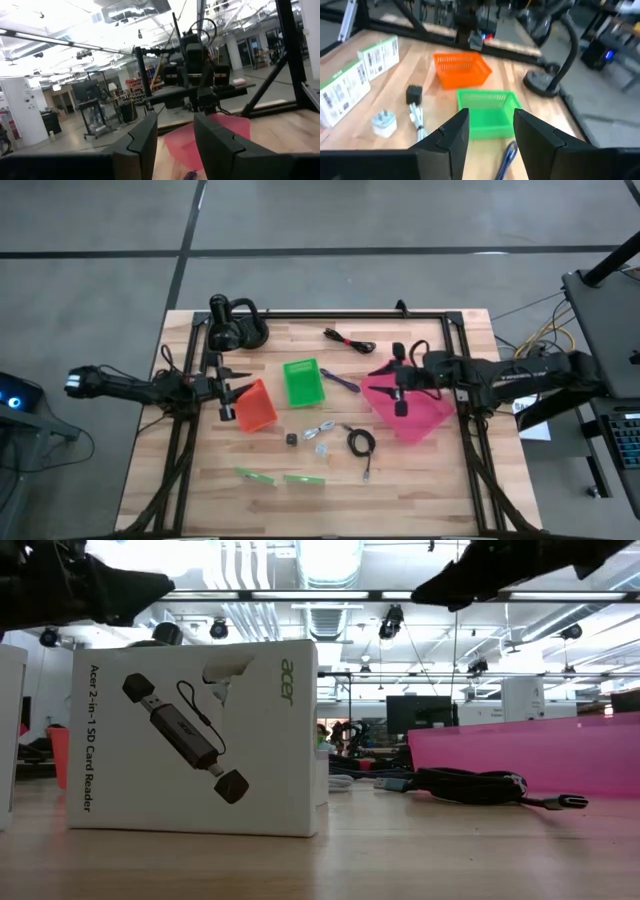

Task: Pick and place items into bin
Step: Put the bottom black charger cable into the pink bin

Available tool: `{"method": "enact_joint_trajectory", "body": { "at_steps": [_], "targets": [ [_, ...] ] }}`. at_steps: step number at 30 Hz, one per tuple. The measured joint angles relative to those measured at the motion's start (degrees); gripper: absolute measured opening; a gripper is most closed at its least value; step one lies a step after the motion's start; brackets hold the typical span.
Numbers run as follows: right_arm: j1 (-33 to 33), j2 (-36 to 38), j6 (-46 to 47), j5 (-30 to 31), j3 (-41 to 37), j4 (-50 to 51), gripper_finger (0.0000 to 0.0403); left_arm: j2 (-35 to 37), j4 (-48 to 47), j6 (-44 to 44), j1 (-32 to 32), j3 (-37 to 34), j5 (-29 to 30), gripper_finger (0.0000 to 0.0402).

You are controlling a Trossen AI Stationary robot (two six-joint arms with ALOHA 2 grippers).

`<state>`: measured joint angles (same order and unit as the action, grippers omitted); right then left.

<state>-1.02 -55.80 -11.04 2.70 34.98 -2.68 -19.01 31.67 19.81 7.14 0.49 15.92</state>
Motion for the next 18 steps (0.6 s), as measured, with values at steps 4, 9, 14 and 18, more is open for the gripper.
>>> {"method": "enact_joint_trajectory", "body": {
  "at_steps": [4,9,14,18],
  "targets": [
    [0.02,-1.52,4.6,-0.13,3.89,7.28,0.0145,-1.19,1.09,-1.09,0.0,-0.02,-0.25,0.0113],
    [1.92,-3.62,8.01,-0.17,7.49,12.14,0.0146,-1.93,0.93,-1.51,0.0,-0.04,-0.39,0.0113],
    [5.18,-6.3,13.31,-0.11,9.84,12.79,0.0141,-3.07,0.8,-1.49,0.0,-0.07,-0.39,0.0113],
    [7.85,-8.91,14.11,-0.12,10.57,13.34,0.0136,-3.85,0.86,-1.47,0.0,-0.09,-0.39,0.0113]
  ]
}}
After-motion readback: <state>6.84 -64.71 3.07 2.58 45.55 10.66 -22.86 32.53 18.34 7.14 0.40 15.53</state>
